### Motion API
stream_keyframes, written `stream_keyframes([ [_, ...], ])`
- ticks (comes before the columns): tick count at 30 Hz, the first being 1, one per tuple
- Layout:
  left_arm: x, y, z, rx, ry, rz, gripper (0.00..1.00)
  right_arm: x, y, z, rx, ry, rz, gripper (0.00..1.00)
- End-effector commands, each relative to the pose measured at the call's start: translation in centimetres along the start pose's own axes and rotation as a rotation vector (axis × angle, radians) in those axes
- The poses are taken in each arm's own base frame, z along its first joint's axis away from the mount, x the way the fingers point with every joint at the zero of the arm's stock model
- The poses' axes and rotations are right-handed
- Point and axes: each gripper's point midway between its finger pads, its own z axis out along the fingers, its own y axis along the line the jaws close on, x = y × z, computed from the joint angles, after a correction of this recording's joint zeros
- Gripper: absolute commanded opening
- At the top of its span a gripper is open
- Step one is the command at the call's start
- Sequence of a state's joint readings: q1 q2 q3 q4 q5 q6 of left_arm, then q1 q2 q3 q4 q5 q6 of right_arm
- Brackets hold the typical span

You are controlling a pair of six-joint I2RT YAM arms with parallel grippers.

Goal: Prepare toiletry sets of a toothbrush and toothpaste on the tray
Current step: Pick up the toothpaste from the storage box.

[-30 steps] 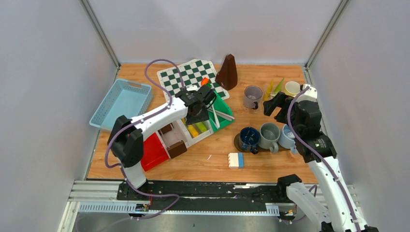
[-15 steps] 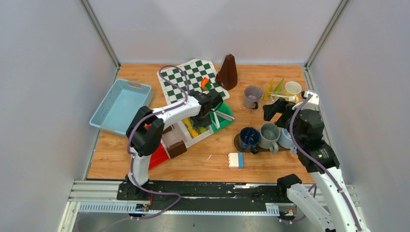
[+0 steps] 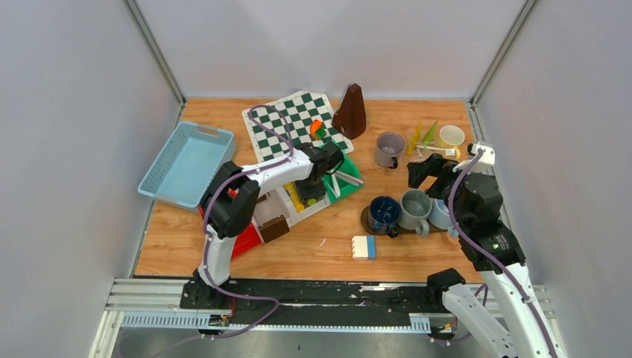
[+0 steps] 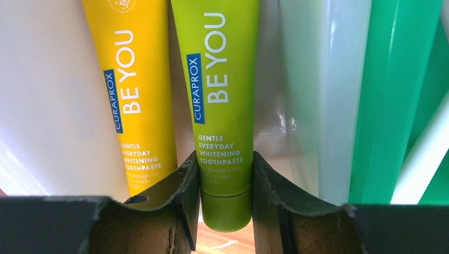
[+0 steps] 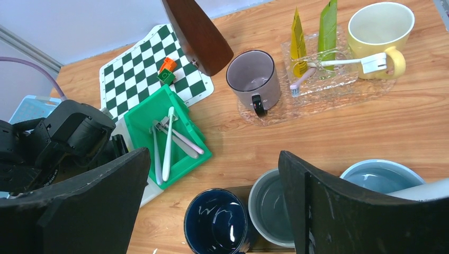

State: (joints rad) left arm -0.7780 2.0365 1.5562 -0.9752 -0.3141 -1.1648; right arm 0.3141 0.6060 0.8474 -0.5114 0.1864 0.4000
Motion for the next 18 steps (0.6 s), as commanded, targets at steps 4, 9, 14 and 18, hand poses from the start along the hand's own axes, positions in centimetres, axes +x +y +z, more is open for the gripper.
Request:
stream_keyframes([
  [4,-2.1,0.4,-4.3,0.076,-0.086,-0.068,0.22,-1.5,1.1,-0.2,-0.041,-0.047,-0.001,0.93],
  [9,-3.0,0.4,-6.7,0.168,-0.133,-0.093,0.15,-1.2,1.5,-0.2,-0.069,-0.037,-0.005,0.93],
  [14,-4.0,-0.2,-9.7,0.317,-0.195,-0.075,0.08,-1.2,2.2,-0.2,-0.103,-0.027,-0.004,0.93],
  [18,-5.0,-0.4,-12.1,0.430,-0.277,-0.045,0.01,-1.2,2.9,-0.4,-0.140,-0.014,-0.004,0.93],
])
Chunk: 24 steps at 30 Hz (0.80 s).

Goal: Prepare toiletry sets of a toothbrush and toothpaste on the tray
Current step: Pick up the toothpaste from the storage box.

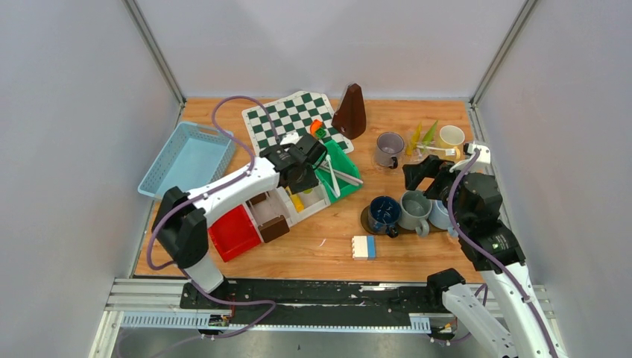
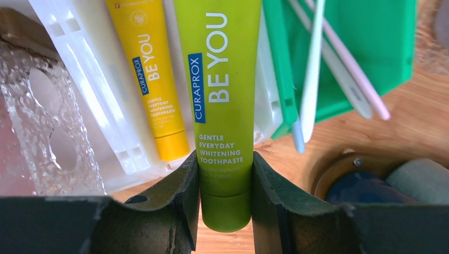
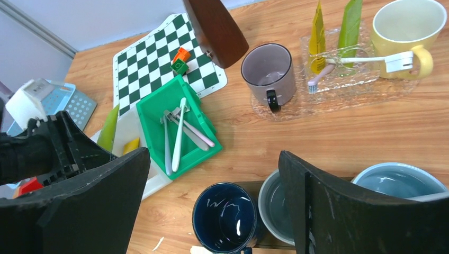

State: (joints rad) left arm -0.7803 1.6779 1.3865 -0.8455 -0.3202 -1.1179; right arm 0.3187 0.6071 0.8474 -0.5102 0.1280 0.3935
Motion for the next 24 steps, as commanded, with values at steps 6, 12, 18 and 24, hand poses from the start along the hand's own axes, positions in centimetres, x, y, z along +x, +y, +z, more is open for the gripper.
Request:
stream_keyframes([
  [6,-4.9,-3.4,-7.0,0.360,-0.271,0.126,0.00,-1.8,3.6,-0.6,-0.167,-0.015,0.003,0.93],
  [12,-6.1,-3.9,-10.9,0.542,-0.438,0.320,0.00,-1.6,6.2,-0.6,-0.279,0.057,0.042,0.93],
  [18,-4.8,-5.2,-13.8,0.748,-0.529,0.494,0.00,-1.0,8.8,-0.7,-0.400,0.123,0.115,0.93],
  [24,-2.6,-6.2,-14.5,0.815,-0.580,0.626,0.00,-1.0,10.9,-0.8,-0.504,0.160,0.191,0.93],
])
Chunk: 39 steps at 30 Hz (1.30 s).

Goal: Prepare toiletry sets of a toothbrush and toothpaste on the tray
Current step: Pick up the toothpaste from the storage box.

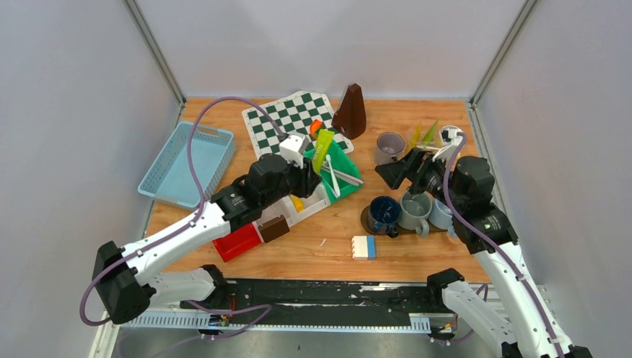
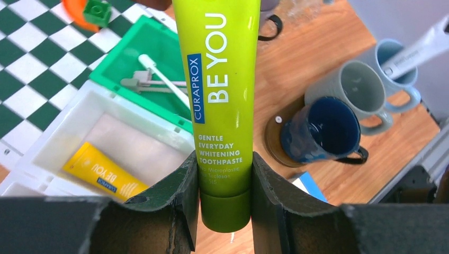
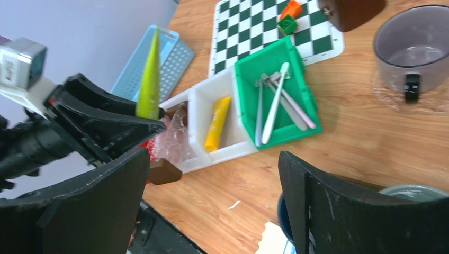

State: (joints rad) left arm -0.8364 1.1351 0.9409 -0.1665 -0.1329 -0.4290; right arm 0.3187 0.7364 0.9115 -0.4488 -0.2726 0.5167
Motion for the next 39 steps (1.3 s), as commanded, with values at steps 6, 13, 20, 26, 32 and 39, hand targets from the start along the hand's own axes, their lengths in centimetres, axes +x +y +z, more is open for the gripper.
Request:
stream_keyframes([
  [6,-2.5,-5.9,-0.5,0.214,-0.189,0.226,0.00,-1.8,3.9,0.6,-0.158,-0.021,0.146,0.92],
  [13,-1.5,-8.2,-0.1,0.248,-0.191,0.324,0.00,-1.5,4.0,1.4,-0.175,-0.007,0.206,0.91],
  [20,-0.4,-10.1,0.7,0.261,-0.168,0.386,0.00,-0.7,3.7,2.4,-0.171,0.022,0.243,0.88],
  [26,0.1,-11.4,1.0,0.284,-0.168,0.407,0.00,0.7,2.4,3.4,-0.129,0.051,0.271,0.80],
  [32,0.4,-12.4,1.5,0.302,-0.167,0.413,0.00,2.1,1.5,4.2,-0.106,0.088,0.282,0.64],
  [39,1.2,-12.9,2.4,0.312,-0.142,0.416,0.04,1.7,1.6,4.0,-0.112,0.071,0.247,0.13],
])
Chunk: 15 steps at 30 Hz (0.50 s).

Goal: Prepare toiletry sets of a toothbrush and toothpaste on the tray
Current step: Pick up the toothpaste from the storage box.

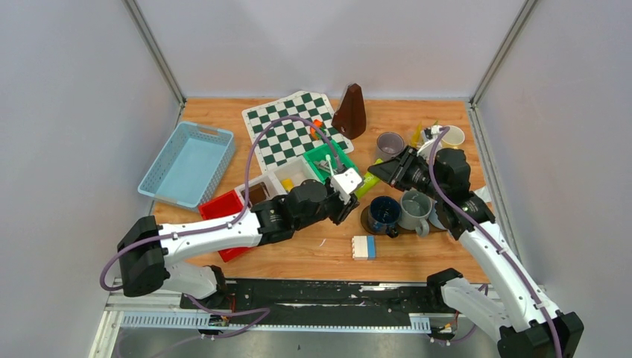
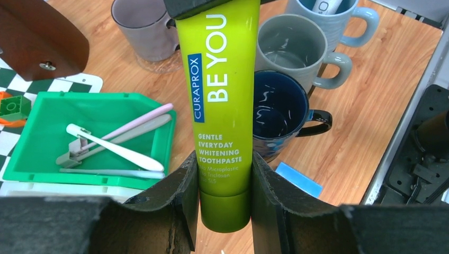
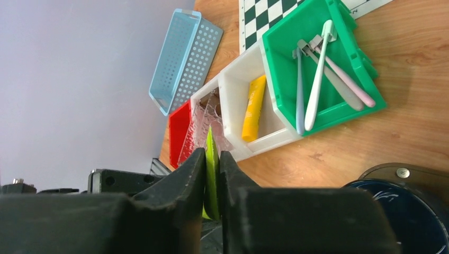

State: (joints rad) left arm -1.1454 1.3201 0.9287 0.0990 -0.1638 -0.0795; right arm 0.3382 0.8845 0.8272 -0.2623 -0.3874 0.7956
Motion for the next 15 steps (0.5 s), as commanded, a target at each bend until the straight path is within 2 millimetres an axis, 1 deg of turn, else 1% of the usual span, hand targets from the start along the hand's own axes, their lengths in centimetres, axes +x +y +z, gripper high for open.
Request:
stream_keyframes([
  [1,-4.2,-0.5,0.5,0.009,-0.119,-0.007,0.06,-1.1,1.3,-0.5,-0.042,-0.053,-0.060,0.06],
  [2,-4.0,-0.5,0.6,0.007,-0.114,-0.009,0.13,-1.4,1.3,-0.7,-0.036,-0.067,-0.073,0.01],
  [3,-4.0,-0.5,0.7,0.003,-0.112,-0.016,0.16,-1.7,1.4,-0.9,-0.030,-0.082,-0.085,0.00],
  [4,-4.0,-0.4,0.7,0.001,-0.111,-0.020,0.24,-2.0,1.3,-1.2,-0.019,-0.102,-0.098,0.00],
  [5,-4.0,-0.3,0.6,-0.008,-0.111,-0.030,0.29,-2.3,1.2,-1.5,-0.010,-0.120,-0.113,0.00],
  [6,-4.1,-0.2,0.5,-0.016,-0.113,-0.037,0.41,-2.7,1.1,-1.8,0.004,-0.145,-0.130,0.00],
  [7,-4.0,0.2,0.5,-0.035,-0.111,-0.050,0.48,-3.1,0.8,-2.2,0.028,-0.174,-0.146,0.00],
  [8,-4.0,0.4,0.2,-0.046,-0.109,-0.056,0.62,-3.5,0.4,-2.7,0.054,-0.204,-0.160,0.00],
  [9,-4.1,0.8,0.0,-0.069,-0.112,-0.070,0.68,-4.0,0.0,-3.3,0.084,-0.241,-0.175,0.00],
  [10,-3.8,1.1,-0.2,-0.089,-0.101,-0.073,0.77,-4.5,-0.4,-3.9,0.112,-0.274,-0.202,0.00],
  [11,-3.9,1.5,-0.6,-0.110,-0.104,-0.088,0.84,-5.0,-1.0,-4.5,0.146,-0.312,-0.220,0.00],
  [12,-3.5,1.7,-0.8,-0.124,-0.089,-0.093,0.88,-5.5,-1.4,-5.3,0.181,-0.349,-0.237,0.00],
  [13,-3.7,2.2,-1.2,-0.150,-0.093,-0.110,0.96,-6.2,-2.1,-6.1,0.226,-0.395,-0.252,0.00],
  [14,-3.1,2.4,-1.4,-0.165,-0.077,-0.124,0.98,-6.7,-2.7,-6.9,0.266,-0.439,-0.264,0.00],
  [15,-3.3,2.9,-1.9,-0.191,-0.084,-0.134,0.99,-7.2,-3.3,-7.7,0.303,-0.480,-0.270,0.00],
])
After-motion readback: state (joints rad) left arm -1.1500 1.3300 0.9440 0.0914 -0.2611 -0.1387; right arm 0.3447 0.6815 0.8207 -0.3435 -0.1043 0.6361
